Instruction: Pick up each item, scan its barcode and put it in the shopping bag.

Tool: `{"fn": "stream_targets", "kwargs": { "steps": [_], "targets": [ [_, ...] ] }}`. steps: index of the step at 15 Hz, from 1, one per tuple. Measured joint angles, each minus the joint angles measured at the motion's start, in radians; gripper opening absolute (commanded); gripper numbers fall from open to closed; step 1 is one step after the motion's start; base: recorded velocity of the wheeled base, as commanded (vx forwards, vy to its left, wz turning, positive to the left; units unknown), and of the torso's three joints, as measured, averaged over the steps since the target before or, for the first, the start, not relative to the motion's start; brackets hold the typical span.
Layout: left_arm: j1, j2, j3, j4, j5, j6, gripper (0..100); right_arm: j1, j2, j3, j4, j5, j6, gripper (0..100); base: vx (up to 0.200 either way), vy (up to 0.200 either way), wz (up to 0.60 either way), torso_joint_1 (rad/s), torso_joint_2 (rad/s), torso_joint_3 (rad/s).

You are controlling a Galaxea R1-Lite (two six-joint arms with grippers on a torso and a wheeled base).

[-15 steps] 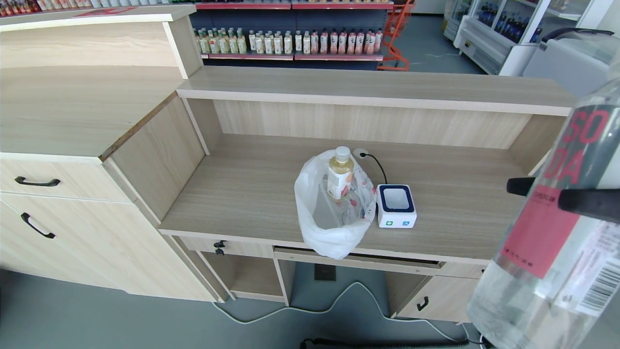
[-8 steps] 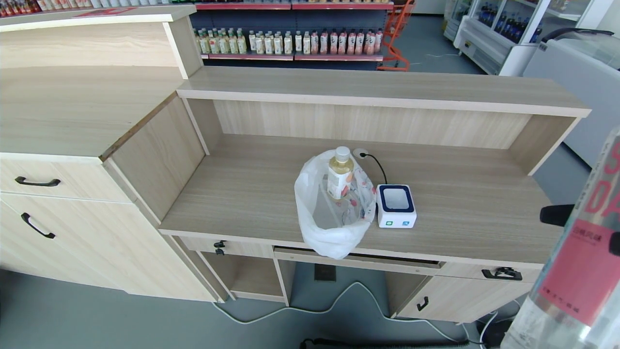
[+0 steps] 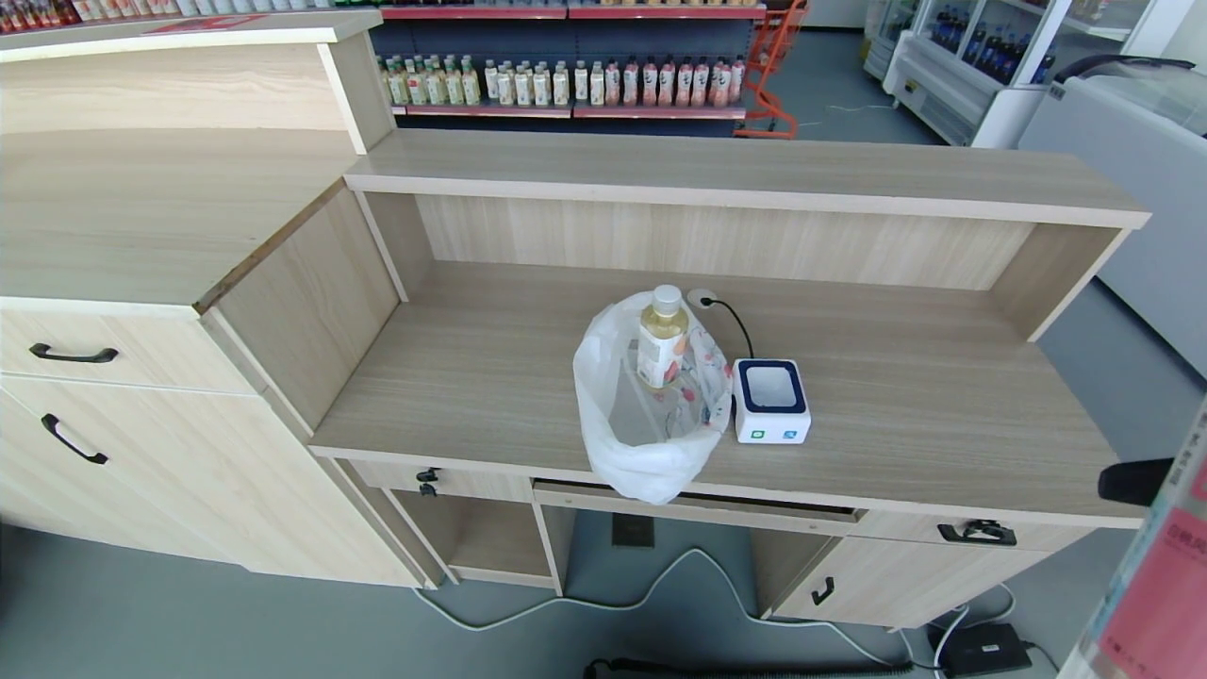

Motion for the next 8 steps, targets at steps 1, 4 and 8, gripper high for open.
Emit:
{"fn": "stream_targets", "kwargs": {
  "steps": [1, 4, 8],
  "targets": [
    [0.0, 0.0, 0.0, 0.0, 0.0, 0.0, 100, -0.004, -0.003, -0.002, 0.0, -0.001, 0.0, 0, 0.0, 0.0, 0.0, 0.0, 0.0, 0.0],
    [0.0, 0.0, 0.0, 0.0, 0.0, 0.0, 100, -0.008, -0.006, -0.005, -0.002, -0.004, 0.0, 0, 0.0, 0.0, 0.0, 0.0, 0.0, 0.0],
    [0.0, 0.0, 0.0, 0.0, 0.0, 0.0, 100, -0.023, 0.005, -0.024, -0.009, -0.01, 0.0, 0, 0.0, 0.0, 0.0, 0.0, 0.0, 0.0]
  ]
}}
